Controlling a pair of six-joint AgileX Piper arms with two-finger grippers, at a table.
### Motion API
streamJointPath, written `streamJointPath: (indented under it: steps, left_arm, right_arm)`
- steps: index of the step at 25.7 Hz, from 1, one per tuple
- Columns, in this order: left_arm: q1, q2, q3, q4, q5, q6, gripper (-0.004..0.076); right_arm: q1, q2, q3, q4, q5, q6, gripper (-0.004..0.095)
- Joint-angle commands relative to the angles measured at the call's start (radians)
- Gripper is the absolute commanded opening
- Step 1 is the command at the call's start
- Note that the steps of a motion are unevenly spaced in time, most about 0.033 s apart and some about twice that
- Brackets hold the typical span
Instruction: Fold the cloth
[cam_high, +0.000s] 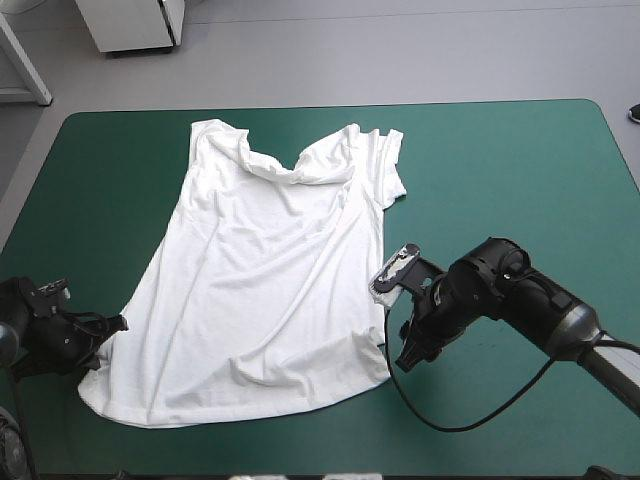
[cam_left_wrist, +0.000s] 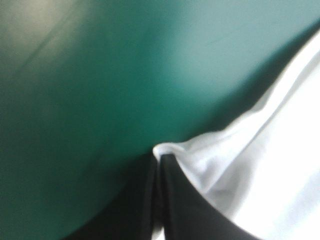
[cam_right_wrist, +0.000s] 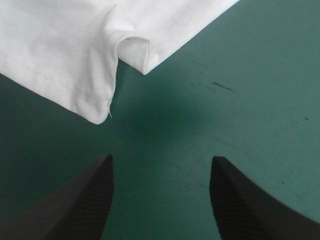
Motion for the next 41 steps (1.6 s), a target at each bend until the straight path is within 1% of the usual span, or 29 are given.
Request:
streamJointPath:
  steps: [1,3,5,8,10,13,19,20,23,25,29,32,34,37,41]
  left_arm:
    - [-0.031,-0.063,-0.002,-0.054,-0.008,-0.023,-0.0009]
    - [-0.031,-0.100,-0.002,-0.071,-0.023,-0.023,-0.0009]
    - [-0.036,-0.132,-0.002,-0.080,-0.025,-0.023,-0.0009]
    - [-0.080,-0.169,-0.002,-0.064,-0.014,-0.023,-0.0009]
    - [-0.105,-0.171,-0.002,-0.061,0.000,-0.023,-0.0009]
    - [-0.115,-0.171,-0.002,-0.065,0.002,-0.023,-0.0009]
    - [-0.118,-0.171,-0.002,-0.072,0.001,-0.023,-0.0009]
    - [-0.118,-0.171,-0.002,-0.072,0.001,-0.028,-0.0009]
    - [-0.118,-0.192,-0.002,-0.072,-0.007,-0.030,-0.0009]
    - [-0.120,-0.211,-0.002,-0.074,-0.007,-0.030,-0.0009]
    - [-0.150,-0.244,-0.002,-0.063,0.015,-0.030,-0.0009]
    - [-0.190,-0.283,-0.002,-0.049,0.041,-0.030,-0.0009]
    - [-0.215,-0.320,-0.004,-0.049,0.060,-0.030,-0.0009]
    - [-0.247,-0.395,-0.042,-0.033,0.124,-0.030,-0.0009]
    - [-0.290,-0.504,-0.180,-0.004,0.183,-0.030,-0.0009]
  right_arm:
    - [0.011,-0.020,-0.013,0.062,-0.074,-0.042,0.0551]
    - [0.057,0.015,-0.013,0.088,-0.062,-0.079,0.0555]
    - [0.115,0.076,-0.013,0.088,-0.062,-0.088,0.0595]
    - [0.160,0.147,-0.013,0.086,-0.088,-0.092,0.0618]
    - [0.166,0.177,-0.013,0.081,-0.121,-0.092,0.0618]
    - [0.166,0.189,-0.013,0.085,-0.137,-0.107,0.0615]
    - [0.166,0.241,-0.013,0.093,-0.107,-0.102,0.0556]
    - [0.166,0.251,-0.013,0.093,-0.099,-0.100,0.0536]
    - [0.166,0.289,-0.013,0.109,-0.084,-0.102,0.0396]
    - [0.166,0.299,-0.013,0.118,-0.084,-0.113,0.0271]
    - [0.166,0.307,-0.013,0.137,-0.084,-0.115,-0.0011]
    - [0.166,0.305,-0.038,0.127,-0.043,-0.115,-0.0015]
    - [0.166,0.290,-0.076,0.092,0.007,-0.108,-0.0015]
    - [0.166,0.239,-0.166,-0.003,0.087,-0.062,-0.0015]
    - [0.166,0.132,-0.306,-0.152,0.162,0.028,-0.0017]
